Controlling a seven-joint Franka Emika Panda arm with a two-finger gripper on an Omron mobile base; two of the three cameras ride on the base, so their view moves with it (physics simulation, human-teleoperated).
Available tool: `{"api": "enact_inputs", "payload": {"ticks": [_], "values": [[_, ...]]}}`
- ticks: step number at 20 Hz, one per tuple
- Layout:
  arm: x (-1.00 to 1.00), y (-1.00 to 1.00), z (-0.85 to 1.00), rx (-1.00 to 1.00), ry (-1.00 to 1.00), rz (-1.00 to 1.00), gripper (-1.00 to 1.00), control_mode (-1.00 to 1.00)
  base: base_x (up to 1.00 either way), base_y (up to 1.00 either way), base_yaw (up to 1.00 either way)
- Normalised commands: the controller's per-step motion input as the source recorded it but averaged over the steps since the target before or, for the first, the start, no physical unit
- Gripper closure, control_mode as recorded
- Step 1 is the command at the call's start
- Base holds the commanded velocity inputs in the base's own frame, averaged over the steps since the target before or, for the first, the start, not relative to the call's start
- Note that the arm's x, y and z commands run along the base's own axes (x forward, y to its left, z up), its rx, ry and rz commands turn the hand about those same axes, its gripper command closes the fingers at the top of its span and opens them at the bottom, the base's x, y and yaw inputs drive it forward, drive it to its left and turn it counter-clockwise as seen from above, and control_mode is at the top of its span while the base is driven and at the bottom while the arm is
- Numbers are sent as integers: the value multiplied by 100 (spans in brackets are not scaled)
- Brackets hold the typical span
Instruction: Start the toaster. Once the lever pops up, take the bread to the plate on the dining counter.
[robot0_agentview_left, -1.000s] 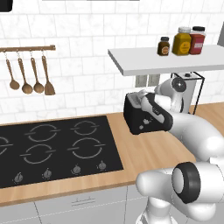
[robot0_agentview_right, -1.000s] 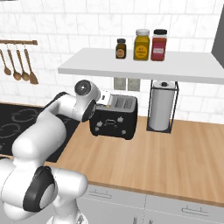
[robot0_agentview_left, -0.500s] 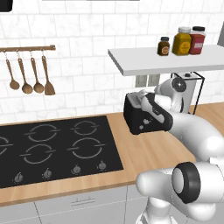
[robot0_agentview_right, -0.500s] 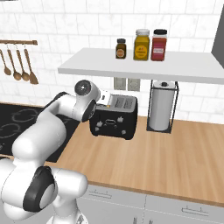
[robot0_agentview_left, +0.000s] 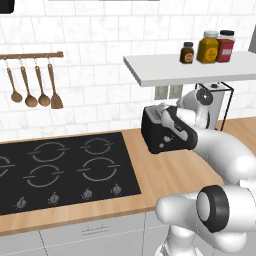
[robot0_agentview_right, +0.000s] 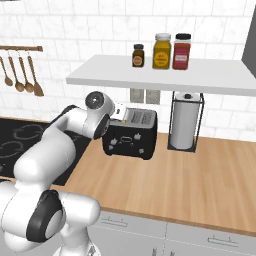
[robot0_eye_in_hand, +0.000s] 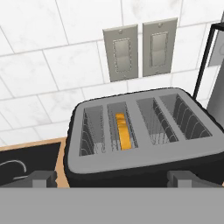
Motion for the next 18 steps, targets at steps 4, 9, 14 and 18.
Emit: {"api": "enact_inputs", "payload": {"ticks": [4, 9, 14, 18], "values": [[0, 0, 0, 0, 0, 0, -100, -100, 0, 0, 0], [0, 0, 0, 0, 0, 0, -100, -100, 0, 0, 0], [0, 0, 0, 0, 0, 0, -100, -100, 0, 0, 0], [0, 0, 0, 0, 0, 0, -100, -100, 0, 0, 0]]}}
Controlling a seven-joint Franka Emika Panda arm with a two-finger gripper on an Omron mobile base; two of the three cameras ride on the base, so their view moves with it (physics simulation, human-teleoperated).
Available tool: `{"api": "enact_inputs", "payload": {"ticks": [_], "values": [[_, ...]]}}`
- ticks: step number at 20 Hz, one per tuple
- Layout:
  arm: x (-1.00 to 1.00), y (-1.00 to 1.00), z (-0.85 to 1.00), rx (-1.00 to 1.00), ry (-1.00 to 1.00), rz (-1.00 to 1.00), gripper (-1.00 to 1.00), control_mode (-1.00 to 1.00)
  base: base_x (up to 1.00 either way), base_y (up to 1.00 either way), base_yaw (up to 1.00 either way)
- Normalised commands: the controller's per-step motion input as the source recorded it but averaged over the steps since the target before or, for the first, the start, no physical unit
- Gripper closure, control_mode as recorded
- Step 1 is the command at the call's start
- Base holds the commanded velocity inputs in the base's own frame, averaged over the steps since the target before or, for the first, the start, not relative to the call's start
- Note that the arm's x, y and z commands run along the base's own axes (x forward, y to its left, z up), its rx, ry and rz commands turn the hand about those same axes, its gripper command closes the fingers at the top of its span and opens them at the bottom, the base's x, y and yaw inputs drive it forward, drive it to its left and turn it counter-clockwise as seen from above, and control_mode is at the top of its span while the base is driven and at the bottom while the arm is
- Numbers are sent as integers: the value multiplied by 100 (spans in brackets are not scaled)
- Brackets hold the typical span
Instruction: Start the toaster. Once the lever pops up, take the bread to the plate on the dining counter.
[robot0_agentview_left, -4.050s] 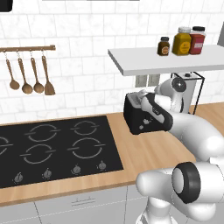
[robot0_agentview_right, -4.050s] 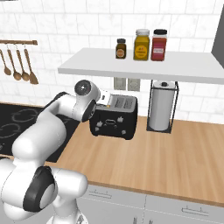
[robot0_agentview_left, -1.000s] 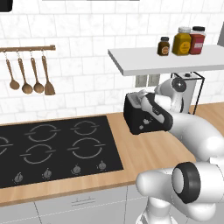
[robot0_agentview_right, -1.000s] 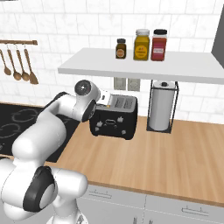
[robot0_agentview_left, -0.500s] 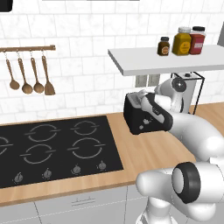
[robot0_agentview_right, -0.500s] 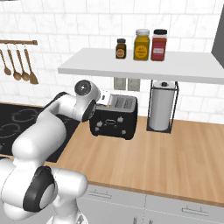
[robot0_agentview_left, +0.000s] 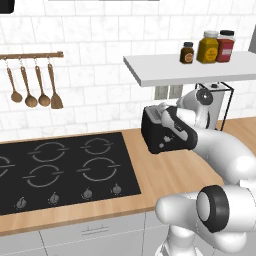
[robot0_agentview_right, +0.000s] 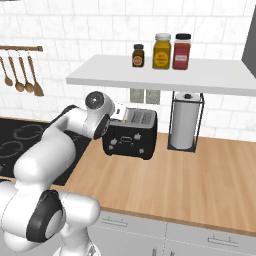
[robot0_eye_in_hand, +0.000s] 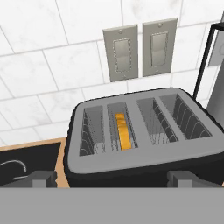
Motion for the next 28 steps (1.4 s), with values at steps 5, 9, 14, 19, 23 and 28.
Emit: {"api": "enact_inputs", "payload": {"ticks": [5, 9, 14, 19, 23, 28], "values": [[0, 0, 0, 0, 0, 0, -100, -100, 0, 0, 0], [0, 0, 0, 0, 0, 0, -100, -100, 0, 0, 0], [0, 0, 0, 0, 0, 0, -100, -100, 0, 0, 0], [0, 0, 0, 0, 0, 0, -100, -100, 0, 0, 0], [0, 0, 0, 0, 0, 0, -100, -100, 0, 0, 0], [0, 0, 0, 0, 0, 0, -100, -100, 0, 0, 0]]}}
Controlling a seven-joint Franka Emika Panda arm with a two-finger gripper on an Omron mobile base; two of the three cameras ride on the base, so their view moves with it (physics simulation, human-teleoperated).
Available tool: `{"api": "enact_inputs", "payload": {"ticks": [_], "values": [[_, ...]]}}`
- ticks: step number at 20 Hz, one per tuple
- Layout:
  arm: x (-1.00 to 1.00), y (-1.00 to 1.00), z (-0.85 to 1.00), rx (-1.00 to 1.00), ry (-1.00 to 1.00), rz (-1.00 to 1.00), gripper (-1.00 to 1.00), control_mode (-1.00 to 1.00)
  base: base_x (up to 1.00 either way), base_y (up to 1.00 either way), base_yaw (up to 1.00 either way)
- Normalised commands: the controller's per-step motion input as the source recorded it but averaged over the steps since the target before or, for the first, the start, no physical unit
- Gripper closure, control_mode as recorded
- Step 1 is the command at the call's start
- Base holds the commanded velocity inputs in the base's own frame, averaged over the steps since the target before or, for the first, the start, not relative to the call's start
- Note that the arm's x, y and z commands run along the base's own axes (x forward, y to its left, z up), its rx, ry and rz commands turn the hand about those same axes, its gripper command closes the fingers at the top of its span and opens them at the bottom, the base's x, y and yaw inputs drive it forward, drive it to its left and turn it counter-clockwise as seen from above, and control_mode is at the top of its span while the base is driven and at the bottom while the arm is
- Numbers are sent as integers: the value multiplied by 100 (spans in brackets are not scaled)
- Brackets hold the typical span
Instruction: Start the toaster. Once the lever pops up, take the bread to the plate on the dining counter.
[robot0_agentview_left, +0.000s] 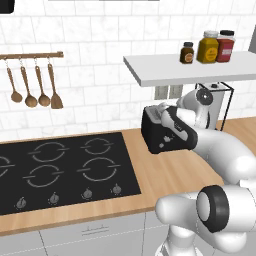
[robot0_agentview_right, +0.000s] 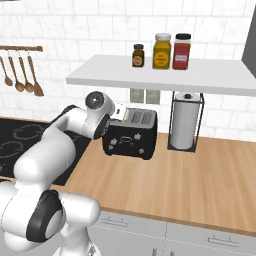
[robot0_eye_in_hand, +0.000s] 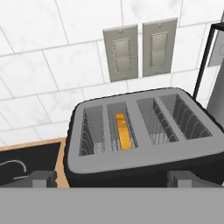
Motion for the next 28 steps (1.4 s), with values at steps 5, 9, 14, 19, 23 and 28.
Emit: {"api": "enact_inputs", "payload": {"ticks": [5, 9, 14, 19, 23, 28], "values": [[0, 0, 0, 0, 0, 0, -100, -100, 0, 0, 0], [0, 0, 0, 0, 0, 0, -100, -100, 0, 0, 0], [0, 0, 0, 0, 0, 0, -100, -100, 0, 0, 0], [0, 0, 0, 0, 0, 0, -100, -100, 0, 0, 0], [0, 0, 0, 0, 0, 0, -100, -100, 0, 0, 0], [0, 0, 0, 0, 0, 0, -100, -100, 0, 0, 0]]}}
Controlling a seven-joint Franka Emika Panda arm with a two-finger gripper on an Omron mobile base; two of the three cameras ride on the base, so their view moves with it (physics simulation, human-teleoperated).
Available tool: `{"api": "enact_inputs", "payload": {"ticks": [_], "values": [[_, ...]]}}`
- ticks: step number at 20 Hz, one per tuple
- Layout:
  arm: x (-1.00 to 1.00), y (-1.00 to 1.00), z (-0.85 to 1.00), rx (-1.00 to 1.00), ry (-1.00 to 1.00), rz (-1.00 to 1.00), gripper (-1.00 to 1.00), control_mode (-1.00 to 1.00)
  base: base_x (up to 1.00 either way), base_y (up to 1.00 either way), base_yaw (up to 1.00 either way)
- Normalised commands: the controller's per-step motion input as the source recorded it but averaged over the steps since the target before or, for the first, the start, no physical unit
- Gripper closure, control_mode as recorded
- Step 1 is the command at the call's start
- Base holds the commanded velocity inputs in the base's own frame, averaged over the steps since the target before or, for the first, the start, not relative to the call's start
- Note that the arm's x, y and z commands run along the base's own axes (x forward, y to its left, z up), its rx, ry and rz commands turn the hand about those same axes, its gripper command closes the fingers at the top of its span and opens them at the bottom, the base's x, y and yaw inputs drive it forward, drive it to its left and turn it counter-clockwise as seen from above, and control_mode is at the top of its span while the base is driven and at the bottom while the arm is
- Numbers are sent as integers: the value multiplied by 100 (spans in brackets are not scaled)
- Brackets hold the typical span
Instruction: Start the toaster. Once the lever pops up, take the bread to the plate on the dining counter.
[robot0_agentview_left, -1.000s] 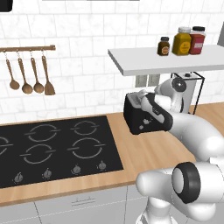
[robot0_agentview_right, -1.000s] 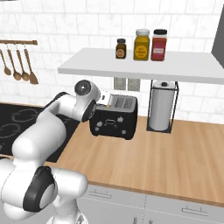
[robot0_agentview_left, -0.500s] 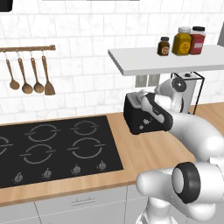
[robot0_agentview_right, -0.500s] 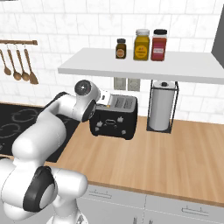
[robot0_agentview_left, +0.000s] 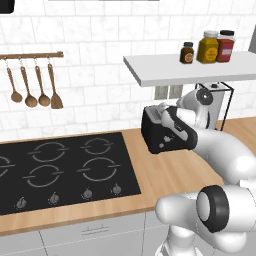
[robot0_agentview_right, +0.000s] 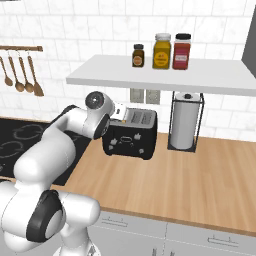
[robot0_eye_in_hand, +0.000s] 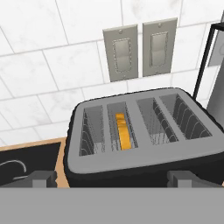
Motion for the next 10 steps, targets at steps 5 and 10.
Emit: {"api": "enact_inputs", "payload": {"ticks": [5, 10], "values": [[0, 0, 0, 0, 0, 0, -100, -100, 0, 0, 0], [0, 0, 0, 0, 0, 0, -100, -100, 0, 0, 0]]}}
